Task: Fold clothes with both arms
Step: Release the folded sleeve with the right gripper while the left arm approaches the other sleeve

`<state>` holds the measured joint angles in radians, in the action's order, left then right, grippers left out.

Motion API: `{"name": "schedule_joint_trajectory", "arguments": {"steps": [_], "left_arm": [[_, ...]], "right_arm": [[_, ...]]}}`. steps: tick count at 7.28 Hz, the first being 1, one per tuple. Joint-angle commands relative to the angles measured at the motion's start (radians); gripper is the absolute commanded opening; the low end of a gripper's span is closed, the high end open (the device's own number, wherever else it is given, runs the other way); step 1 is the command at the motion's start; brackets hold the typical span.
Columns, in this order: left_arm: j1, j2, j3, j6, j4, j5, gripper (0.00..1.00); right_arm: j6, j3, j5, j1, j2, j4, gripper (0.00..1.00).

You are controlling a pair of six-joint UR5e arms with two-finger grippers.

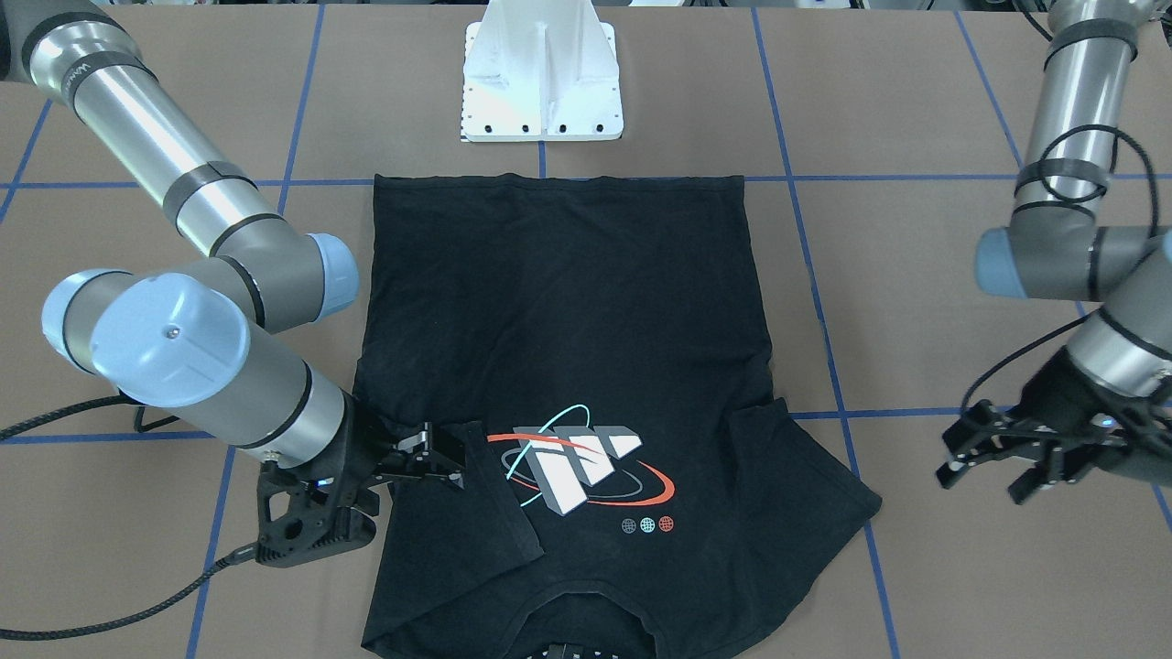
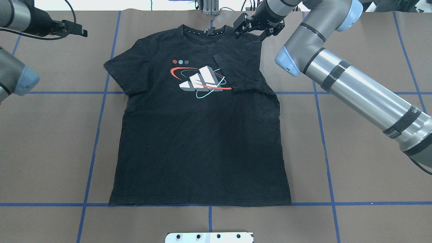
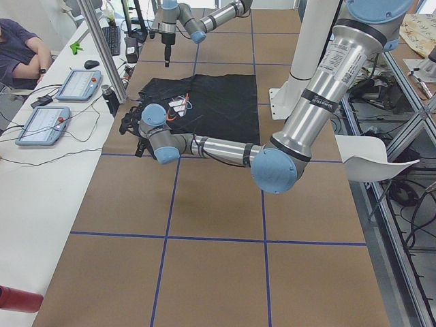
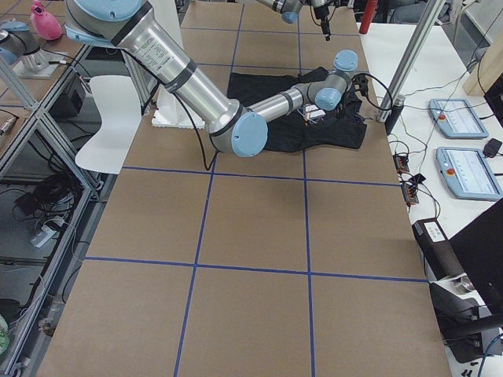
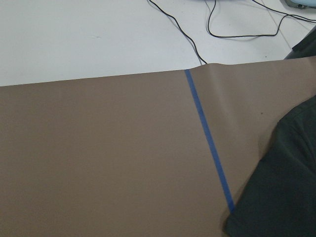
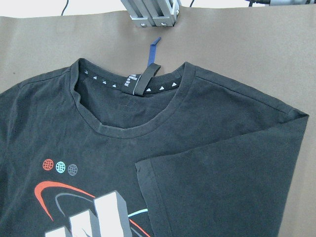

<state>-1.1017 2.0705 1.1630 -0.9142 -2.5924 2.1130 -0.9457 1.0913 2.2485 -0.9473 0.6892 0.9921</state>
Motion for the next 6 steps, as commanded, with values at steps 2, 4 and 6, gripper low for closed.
{"name": "schedule_joint_trajectory", "arguments": {"steps": [2,4,6], "left_arm": [[0.121,0.051,-0.161,-0.103,-0.173,-0.102,0.99],[0.155,0.049,-0.198,-0.103,-0.166,-0.107,0.99],[0.161,0.048,-0.22,-0.103,-0.166,-0.107,0.98]], "right_arm": [[-0.004,0.021,0.006,-0.005,0.018,0.023,1.0],[-0.002,0.022,0.0,-0.002,0.007,0.06,1.0],[-0.002,0.022,0.0,-0.002,0.004,0.06,1.0]]}}
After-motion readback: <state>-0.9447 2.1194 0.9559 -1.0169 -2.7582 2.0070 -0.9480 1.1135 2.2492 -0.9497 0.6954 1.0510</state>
